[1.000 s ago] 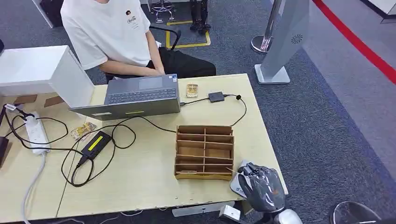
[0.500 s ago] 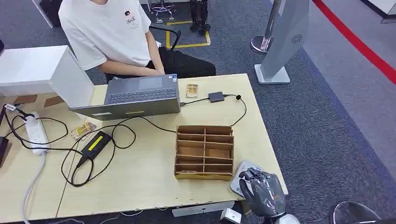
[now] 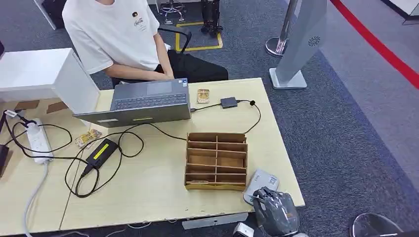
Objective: Pass the card to the sensor for recognition and then transmit it.
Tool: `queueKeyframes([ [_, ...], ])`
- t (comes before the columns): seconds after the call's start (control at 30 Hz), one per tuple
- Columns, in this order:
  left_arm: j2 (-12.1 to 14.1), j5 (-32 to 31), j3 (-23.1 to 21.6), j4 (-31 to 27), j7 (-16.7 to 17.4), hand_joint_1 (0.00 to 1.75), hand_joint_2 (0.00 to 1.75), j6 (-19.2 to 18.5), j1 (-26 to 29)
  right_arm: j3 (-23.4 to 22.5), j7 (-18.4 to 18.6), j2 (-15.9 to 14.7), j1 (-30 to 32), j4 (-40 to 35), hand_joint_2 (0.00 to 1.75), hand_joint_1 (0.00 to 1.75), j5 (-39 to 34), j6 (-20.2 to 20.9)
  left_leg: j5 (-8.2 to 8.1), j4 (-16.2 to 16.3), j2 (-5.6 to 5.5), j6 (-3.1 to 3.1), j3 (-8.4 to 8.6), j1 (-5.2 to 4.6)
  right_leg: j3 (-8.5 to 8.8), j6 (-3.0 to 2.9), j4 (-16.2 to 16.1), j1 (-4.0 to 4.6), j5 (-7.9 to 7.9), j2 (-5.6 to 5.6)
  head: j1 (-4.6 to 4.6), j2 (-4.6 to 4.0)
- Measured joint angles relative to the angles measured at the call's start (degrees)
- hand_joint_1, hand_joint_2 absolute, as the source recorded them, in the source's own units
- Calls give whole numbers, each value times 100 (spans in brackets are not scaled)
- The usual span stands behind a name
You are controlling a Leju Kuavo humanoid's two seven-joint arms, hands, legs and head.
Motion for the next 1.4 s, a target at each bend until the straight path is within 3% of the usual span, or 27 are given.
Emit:
queueKeyframes([
  [0.2,0,-20,0,0,0,0,175,0,-1,-70,-15,26,-238,387,175,175,0,-173,0,0,1,0,4,0,3,0,0,0,1,0,0,0],
  [0.57,0,-31,0,0,0,0,175,-2,-2,-488,-195,120,-426,579,175,175,-92,-33,0,1,1,0,4,-1,5,-1,0,-1,4,0,0,0],
  [0.7,0,-31,0,0,0,0,175,-2,-1,-711,-372,173,-426,399,175,175,-87,118,0,1,1,0,2,-2,3,-1,0,-1,4,1,-2,0],
  [0.87,0,-31,0,0,0,0,175,-4,-1,-1019,-619,205,-536,-230,175,175,-199,663,1,1,1,0,3,-3,2,-2,0,-1,4,1,0,2],
  [1.0,2,-55,0,0,0,0,175,-11,-2,-1183,-743,208,-668,-554,175,175,-238,772,1,1,2,0,-1,-2,2,-2,1,-1,5,2,0,0],
  [1.23,4,-177,-20,0,-2,0,175,-37,-14,-1283,-658,205,-1648,-977,175,175,-496,1242,8,1,17,1,1,-2,2,0,2,-2,14,16,0,0],
  [1.4,18,-376,-139,0,-13,0,175,-113,-40,-1056,-296,397,-3022,-555,175,175,-188,1630,19,1,27,1,4,-2,1,1,5,-1,24,28,2,0],
])
